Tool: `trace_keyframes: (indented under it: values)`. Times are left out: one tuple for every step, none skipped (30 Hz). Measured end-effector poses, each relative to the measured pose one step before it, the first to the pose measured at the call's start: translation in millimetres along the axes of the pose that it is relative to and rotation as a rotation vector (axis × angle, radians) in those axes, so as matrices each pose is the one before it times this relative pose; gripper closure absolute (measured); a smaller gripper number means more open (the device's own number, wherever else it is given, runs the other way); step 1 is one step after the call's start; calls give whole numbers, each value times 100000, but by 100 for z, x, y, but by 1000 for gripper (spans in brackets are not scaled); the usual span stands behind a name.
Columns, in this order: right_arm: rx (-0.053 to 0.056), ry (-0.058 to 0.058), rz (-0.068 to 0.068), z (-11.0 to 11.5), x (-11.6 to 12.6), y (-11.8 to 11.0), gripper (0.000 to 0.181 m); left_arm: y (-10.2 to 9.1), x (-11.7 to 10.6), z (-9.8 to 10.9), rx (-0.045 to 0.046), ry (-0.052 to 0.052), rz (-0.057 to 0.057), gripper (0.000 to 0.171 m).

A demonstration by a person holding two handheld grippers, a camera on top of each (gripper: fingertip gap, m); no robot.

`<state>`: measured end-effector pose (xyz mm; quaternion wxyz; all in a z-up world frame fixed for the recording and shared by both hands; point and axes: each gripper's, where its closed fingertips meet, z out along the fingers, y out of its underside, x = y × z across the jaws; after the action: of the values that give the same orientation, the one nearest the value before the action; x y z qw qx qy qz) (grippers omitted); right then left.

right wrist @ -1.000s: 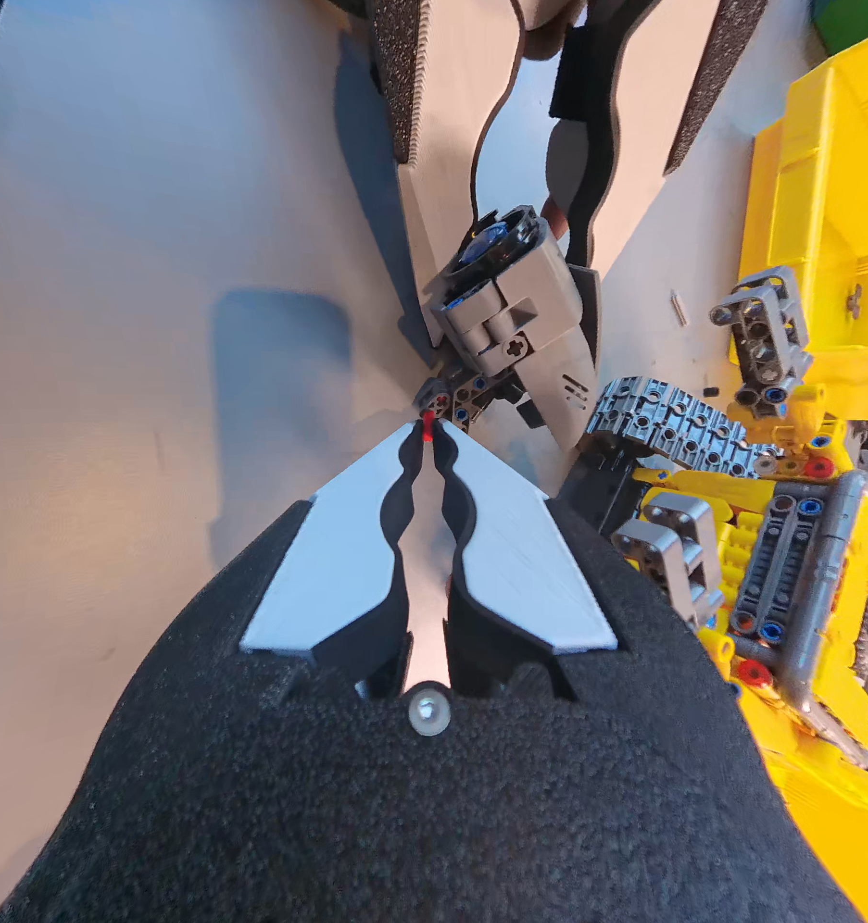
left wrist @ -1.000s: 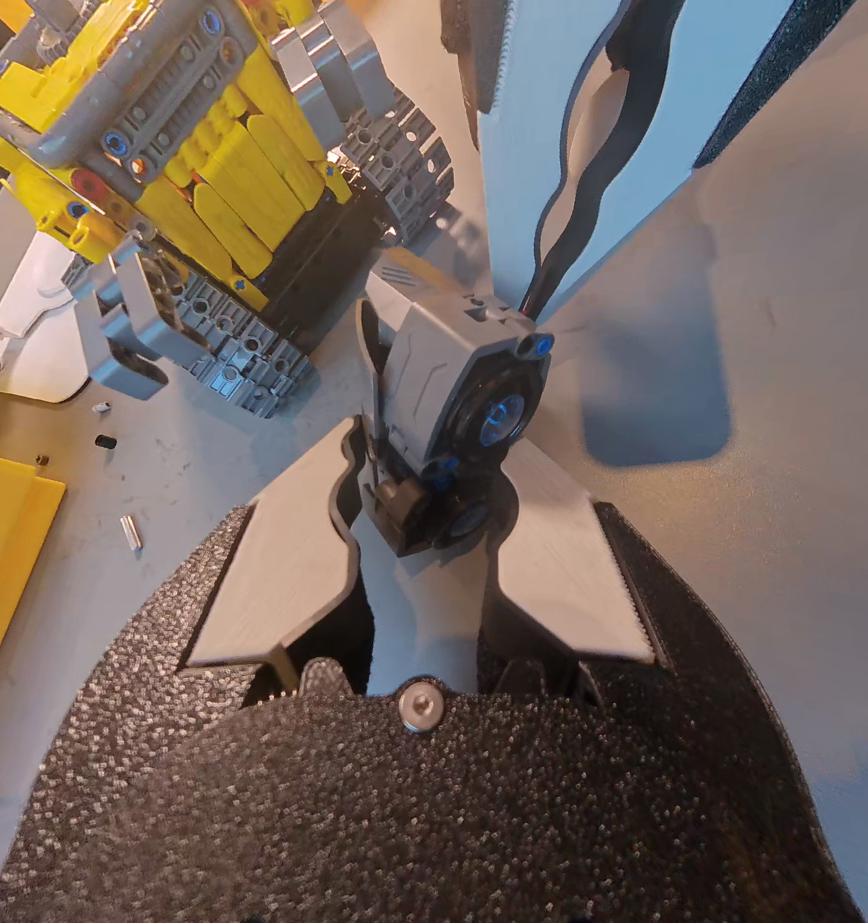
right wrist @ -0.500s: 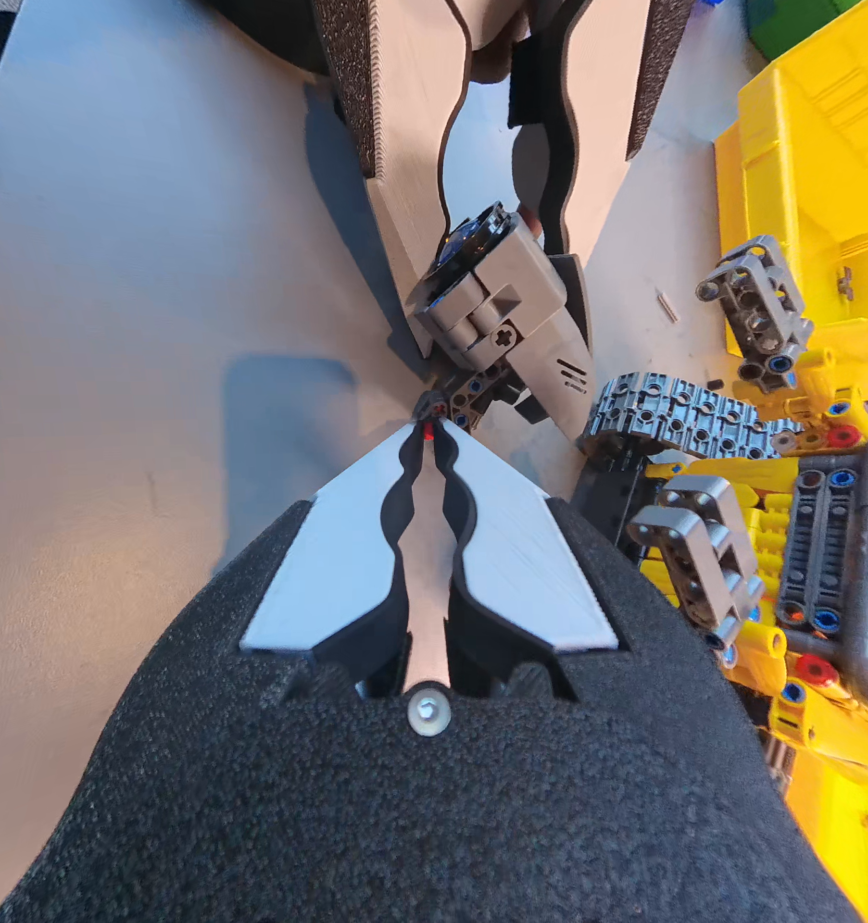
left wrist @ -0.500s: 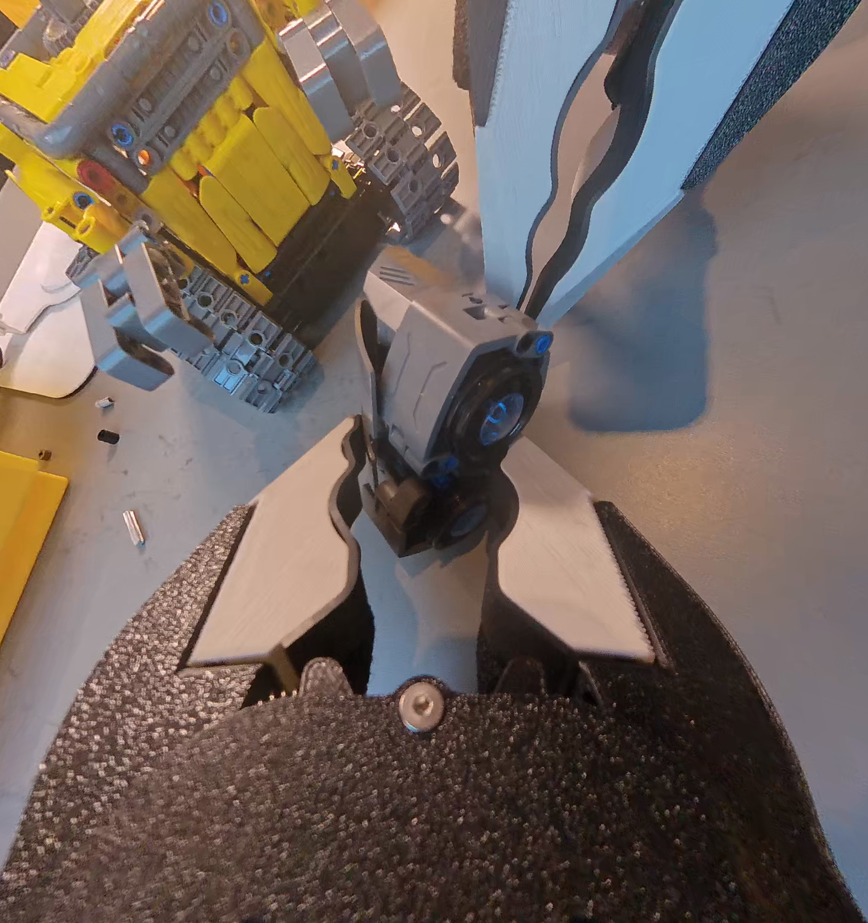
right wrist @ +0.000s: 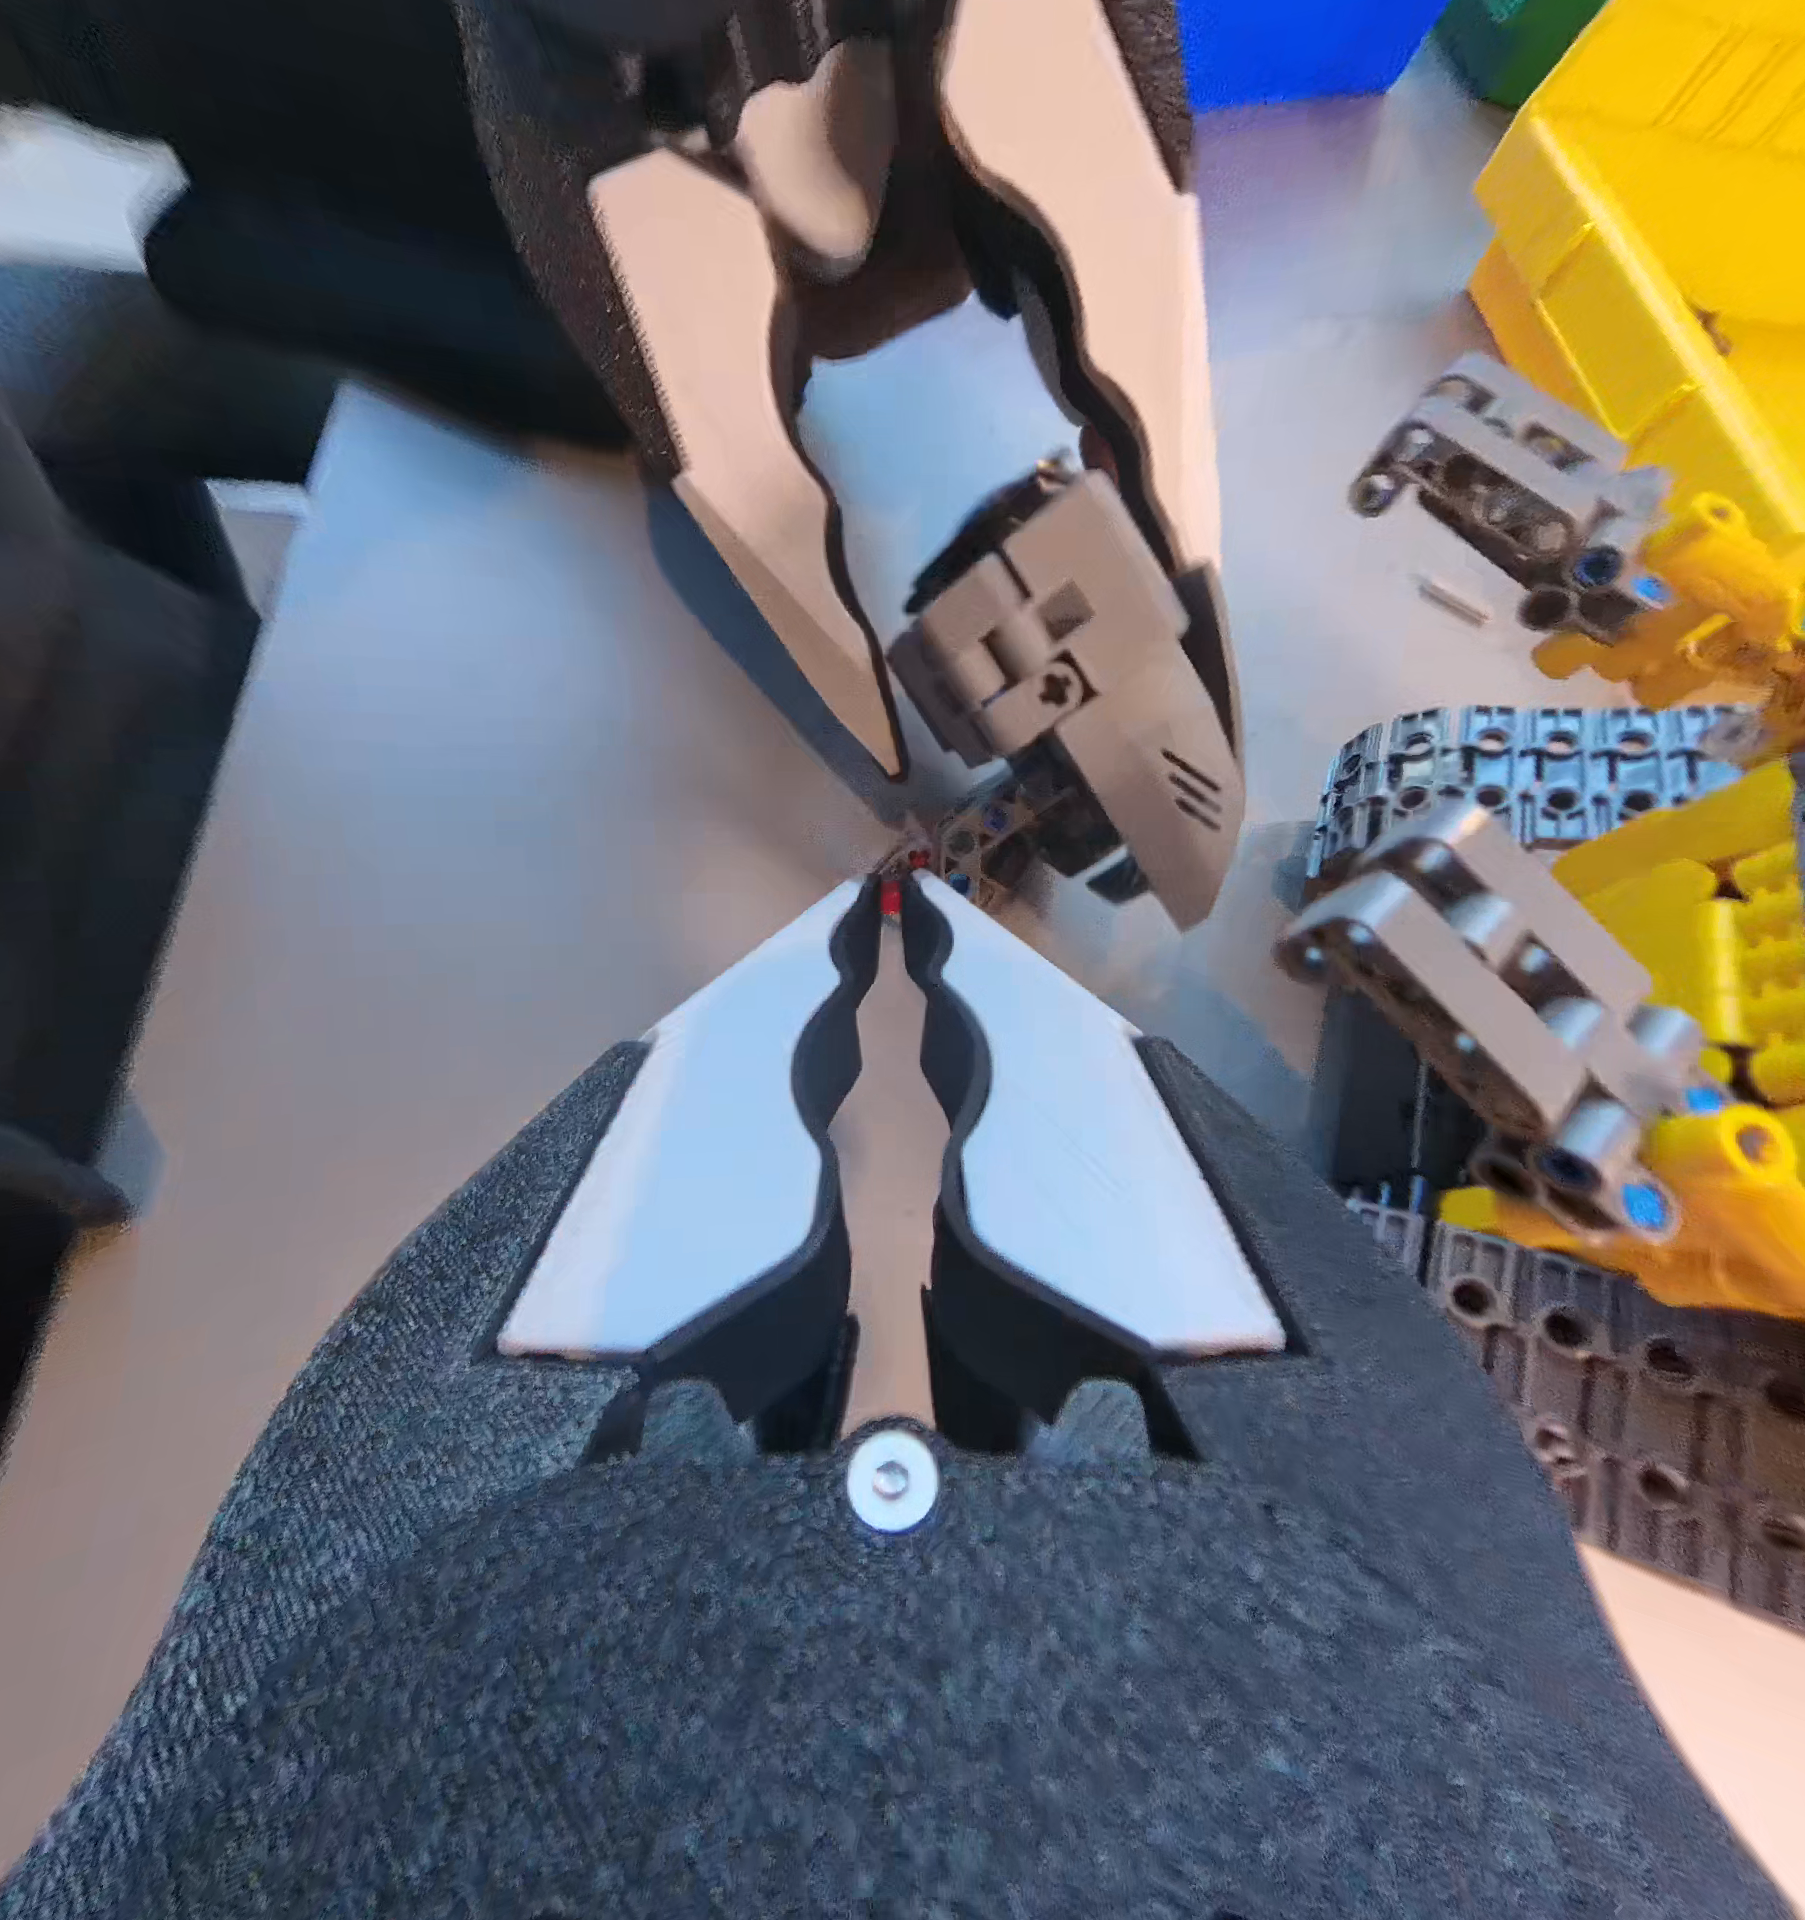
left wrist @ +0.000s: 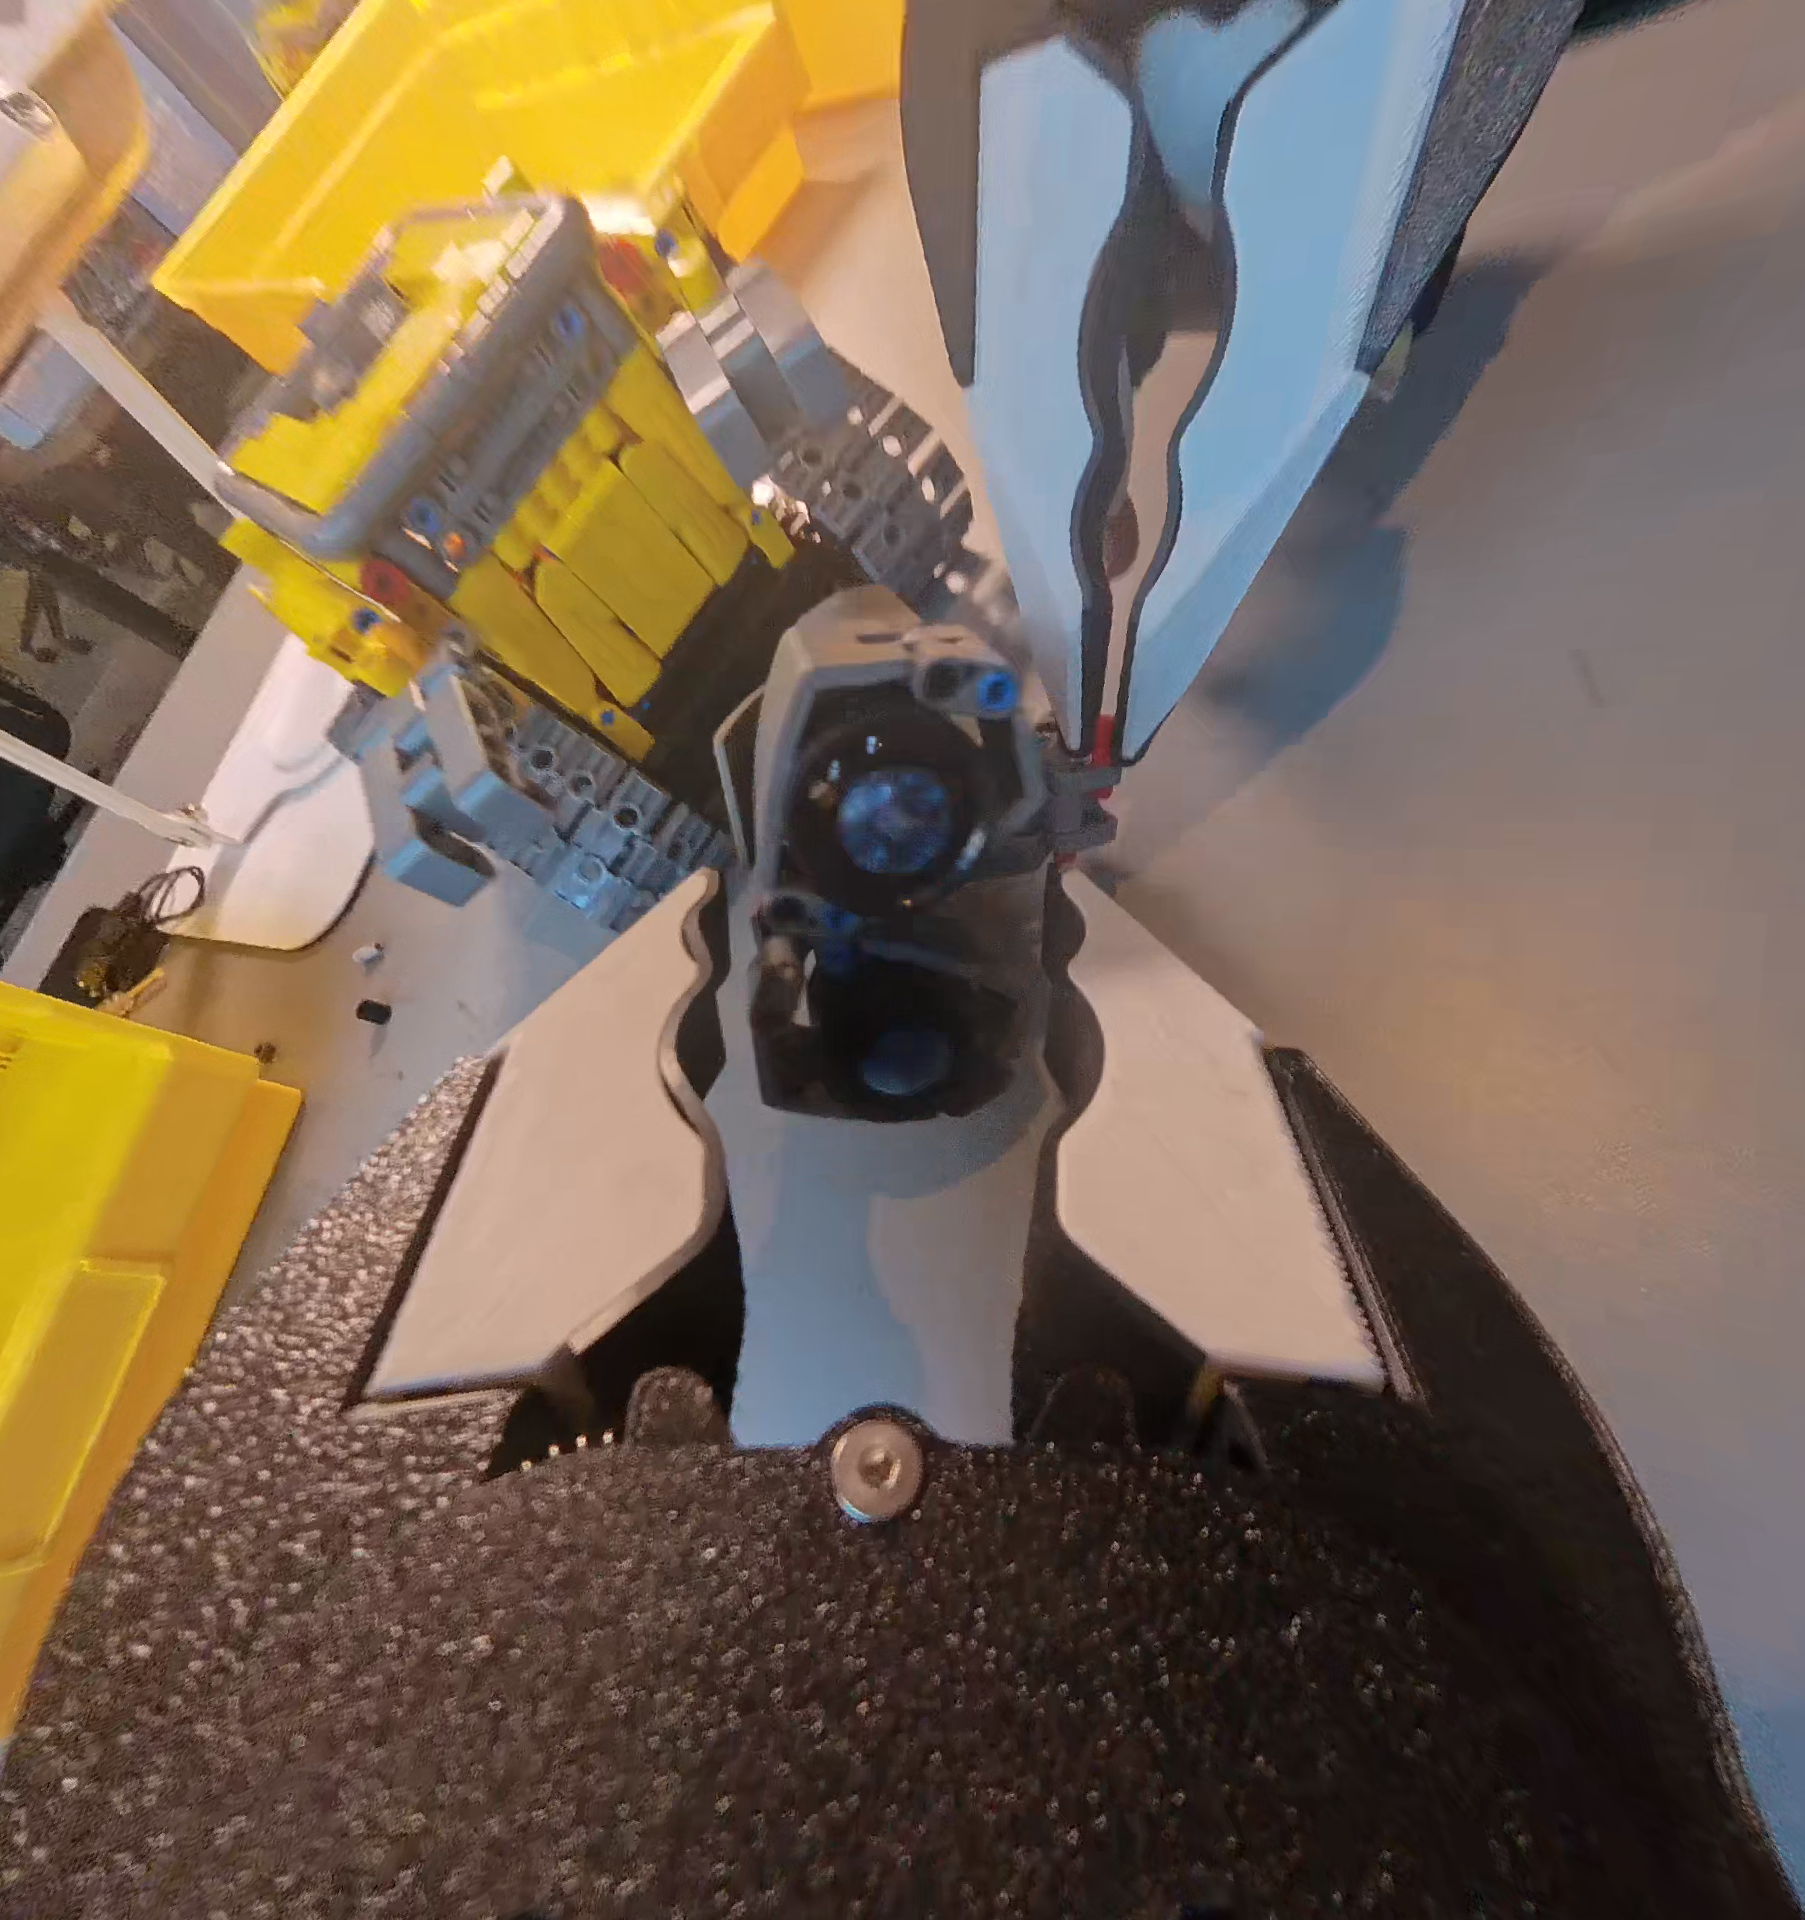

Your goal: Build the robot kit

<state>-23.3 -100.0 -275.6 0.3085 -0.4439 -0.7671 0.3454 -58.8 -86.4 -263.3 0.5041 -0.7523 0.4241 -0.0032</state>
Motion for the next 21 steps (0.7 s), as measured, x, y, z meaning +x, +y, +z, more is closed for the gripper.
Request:
trace_keyframes:
  values:
    - [4488, -2109, 5898, -349, -5, -517, 178, -548, -256, -432, 3371, -57, -2320, 110]
    - [4717, -2266, 5626, -369, -53, -589, 178, -468, -428, -453, 2990, -1288, -2446, 110]
    - [4379, -2234, 5381, -360, -98, -592, 178, -537, -512, -546, 3140, -2617, -1731, 110]
    - [4573, -2226, 5016, -355, -165, -645, 178, -716, -406, -649, 3508, -2980, -320, 111]
    - [4302, -2381, 5247, -326, -224, -600, 177, -898, -301, -719, 3797, -3573, 1423, 112]
    - [3807, -2239, 5108, -273, -227, -496, 178, -962, -113, -741, 3537, -3229, 2363, 115]
    - [3008, -2297, 4343, -182, -276, -321, 178, -885, 357, -609, 2914, -554, 1426, 121]
    - [2585, -2254, 3771, -126, -342, -236, 178, -618, 870, -375, 1564, 2539, -1125, 127]
    - [2457, -1639, 3199, -74, -296, -217, 178, -95, 1326, -83, -1157, 5327, -3542, 133]
    - [2029, -1835, 3922, -8, -327, -159, 178, 369, 1483, 186, -3546, 5999, -4387, 139]
    - [915, -1180, 3750, 89, -245, 19, 178, 444, 1021, 340, -3436, 2660, -3705, 141]
    - [-894, 185, 2398, 150, -84, 270, 178, 310, 615, 382, -2166, -143, -3188, 141]
    - [-223, -786, 397, 146, -298, 175, 178, 284, 678, 374, -2114, 944, -3577, 143]
    - [887, -1825, 1491, 120, -451, -33, 178, 192, 696, 400, -1751, 1874, -4342, 143]
    - [1109, -1403, 2442, 118, -341, -92, 178, -68, 574, 338, 183, 1683, -4260, 143]
    - [725, -501, 1631, 115, -184, -14, 178, -170, 479, 257, 1310, 1718, -3721, 146]
    - [786, 355, 549, 27, -31, 21, 178, -62, 206, 209, 701, 722, -3372, 153]
    - [845, -640, 1017, -28, -105, 64, 177, 51, 55, 180, 90, 42, -2760, 152]
    - [1339, -311, 1387, -93, -18, 57, 178, 40, 83, 131, 240, 425, -2102, 153]
    - [949, -460, 2015, -122, 3, 118, 178, 6, 98, 106, 531, 508, -1831, 155]
    - [1303, -705, 2062, -147, -10, 34, 178, 4, 78, 108, 623, 430, -1636, 155]
